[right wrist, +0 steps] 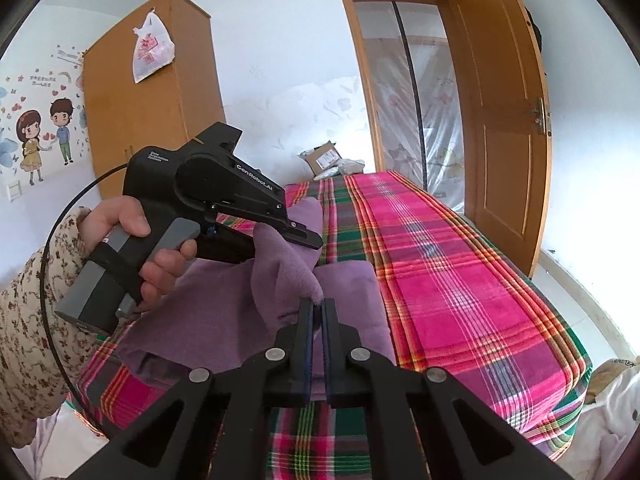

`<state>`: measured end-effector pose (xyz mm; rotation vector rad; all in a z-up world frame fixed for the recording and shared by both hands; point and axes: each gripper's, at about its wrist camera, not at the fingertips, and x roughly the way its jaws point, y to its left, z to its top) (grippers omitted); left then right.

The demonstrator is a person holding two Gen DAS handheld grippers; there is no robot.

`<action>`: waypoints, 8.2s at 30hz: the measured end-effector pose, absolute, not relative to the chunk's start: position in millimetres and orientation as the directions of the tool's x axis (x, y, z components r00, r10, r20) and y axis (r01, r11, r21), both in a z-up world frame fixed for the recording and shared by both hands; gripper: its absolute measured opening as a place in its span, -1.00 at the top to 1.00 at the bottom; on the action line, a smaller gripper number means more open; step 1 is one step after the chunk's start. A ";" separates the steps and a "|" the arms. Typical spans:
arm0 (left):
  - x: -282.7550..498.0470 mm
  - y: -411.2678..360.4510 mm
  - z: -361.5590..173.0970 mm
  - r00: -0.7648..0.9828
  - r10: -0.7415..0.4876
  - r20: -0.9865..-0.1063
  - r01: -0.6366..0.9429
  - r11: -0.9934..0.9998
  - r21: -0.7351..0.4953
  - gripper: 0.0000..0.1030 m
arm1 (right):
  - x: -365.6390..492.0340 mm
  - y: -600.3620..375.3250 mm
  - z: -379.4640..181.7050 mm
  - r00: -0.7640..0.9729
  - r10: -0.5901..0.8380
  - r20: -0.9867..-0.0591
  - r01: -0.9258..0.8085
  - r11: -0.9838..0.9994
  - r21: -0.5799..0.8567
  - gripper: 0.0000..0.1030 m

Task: Fold clothes

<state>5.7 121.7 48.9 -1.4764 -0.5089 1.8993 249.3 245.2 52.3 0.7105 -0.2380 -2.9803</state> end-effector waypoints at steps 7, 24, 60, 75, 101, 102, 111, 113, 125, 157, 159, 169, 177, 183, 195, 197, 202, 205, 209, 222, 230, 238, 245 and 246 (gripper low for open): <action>9.7 131.4 54.1 -0.137 0.717 -0.683 -0.279 -0.690 -0.668 0.47 | 248.8 251.4 45.4 -0.881 -0.087 -0.466 0.005 -0.985 0.173 0.94; 44.4 97.3 73.3 -0.208 0.761 -0.614 -0.294 -0.647 -0.703 0.26 | 258.4 263.2 44.7 -0.875 -0.032 -0.484 -0.065 -0.981 0.183 0.96; 152.3 -10.6 31.4 -0.326 0.690 -0.646 -0.266 -0.723 -0.638 0.26 | 236.8 284.8 36.1 -0.797 -0.098 -0.596 -0.012 -0.984 0.178 0.39; 158.6 -12.4 16.2 -0.287 0.689 -0.666 -0.254 -0.725 -0.641 0.23 | 234.7 260.8 22.1 -0.762 -0.180 -0.622 0.130 -0.984 0.126 0.74; 26.7 18.3 26.1 -0.337 0.664 -0.668 -0.279 -0.747 -0.603 0.23 | 57.6 272.2 26.7 -0.577 -0.293 -0.763 0.199 -0.956 0.216 0.75; 24.4 16.0 21.3 -0.334 0.670 -0.663 -0.274 -0.742 -0.612 0.23 | 57.2 271.8 26.3 -0.575 -0.292 -0.764 0.203 -0.956 0.213 0.75; 12.6 26.9 45.7 -0.368 0.630 -0.684 -0.305 -0.777 -0.551 0.22 | 36.2 254.9 37.0 -0.572 -0.283 -0.770 0.234 -0.956 0.177 0.75; -1.8 29.3 35.9 -0.343 0.624 -0.702 -0.268 -0.781 -0.563 0.23 | 27.5 253.5 29.2 -0.546 -0.285 -0.788 0.234 -0.955 0.183 0.75; -4.5 27.6 28.7 -0.356 0.628 -0.692 -0.258 -0.778 -0.573 0.23 | 38.9 251.9 32.8 -0.571 -0.287 -0.769 0.240 -0.954 0.178 0.76; 100.0 3.3 30.3 -0.319 0.646 -0.694 -0.332 -0.762 -0.556 0.22 | 147.5 274.3 33.4 -0.593 -0.364 -0.718 0.273 -0.930 0.246 0.62; 94.7 -5.9 29.0 -0.310 0.652 -0.692 -0.302 -0.758 -0.579 0.17 | 143.2 289.6 36.5 -0.585 -0.392 -0.710 0.253 -0.920 0.300 0.44; 62.0 -26.5 10.0 -0.164 0.733 -0.661 -0.206 -0.680 -0.703 -0.14 | 94.4 348.4 9.4 -0.398 -0.587 -0.705 0.137 -0.798 0.587 -0.05; 41.2 -40.3 -9.0 -0.066 0.818 -0.571 -0.120 -0.575 -0.810 -0.37 | 62.0 359.3 -5.1 -0.248 -0.712 -0.657 0.131 -0.697 0.705 -0.16; 34.2 -42.2 -17.4 -0.013 0.856 -0.517 -0.087 -0.516 -0.852 -0.37 | 44.9 361.4 -15.2 -0.175 -0.782 -0.598 0.126 -0.620 0.774 -0.19; 32.1 -28.1 -19.9 0.030 0.865 -0.501 -0.085 -0.497 -0.863 -0.37 | 38.3 348.2 -18.3 -0.074 -0.822 -0.565 0.151 -0.569 0.808 -0.23; 34.0 -26.3 -20.9 0.036 0.870 -0.492 -0.089 -0.488 -0.869 -0.37 | 36.5 336.2 -18.4 -0.061 -0.828 -0.558 0.162 -0.560 0.813 -0.23; 32.8 -8.5 -20.4 0.045 0.878 -0.477 -0.086 -0.472 -0.877 -0.38 | 37.0 315.1 -15.4 -0.032 -0.833 -0.553 0.195 -0.548 0.814 -0.37; 35.0 -4.5 -19.2 0.043 0.877 -0.479 -0.083 -0.475 -0.876 -0.38 | 38.3 308.4 -14.8 -0.034 -0.831 -0.555 0.206 -0.549 0.810 -0.36; 35.4 0.9 -16.0 0.037 0.868 -0.495 -0.070 -0.491 -0.868 -0.37 | 40.3 311.8 -16.2 -0.049 -0.823 -0.566 0.191 -0.564 0.803 -0.20; 46.0 -14.0 -19.9 -0.013 0.859 -0.512 -0.018 -0.512 -0.859 0.14 | 39.8 324.4 -22.9 -0.080 -0.818 -0.569 0.145 -0.574 0.806 0.35; 49.8 -10.7 -17.9 -0.029 0.859 -0.511 -0.020 -0.511 -0.859 0.29 | 41.9 322.8 -19.6 -0.101 -0.809 -0.580 0.169 -0.588 0.791 0.44; 47.0 -11.7 -17.4 -0.046 0.860 -0.509 -0.031 -0.510 -0.859 0.32 | 44.4 320.9 -17.1 -0.134 -0.800 -0.585 0.165 -0.600 0.783 0.45; 43.4 -14.8 -18.2 -0.068 0.863 -0.501 -0.035 -0.504 -0.863 0.31 | 50.6 320.2 -13.9 -0.188 -0.783 -0.594 0.161 -0.621 0.767 0.46; 43.0 -15.4 -18.5 -0.072 0.864 -0.499 -0.027 -0.501 -0.865 0.31 | 51.7 319.6 -12.4 -0.196 -0.776 -0.599 0.163 -0.628 0.761 0.48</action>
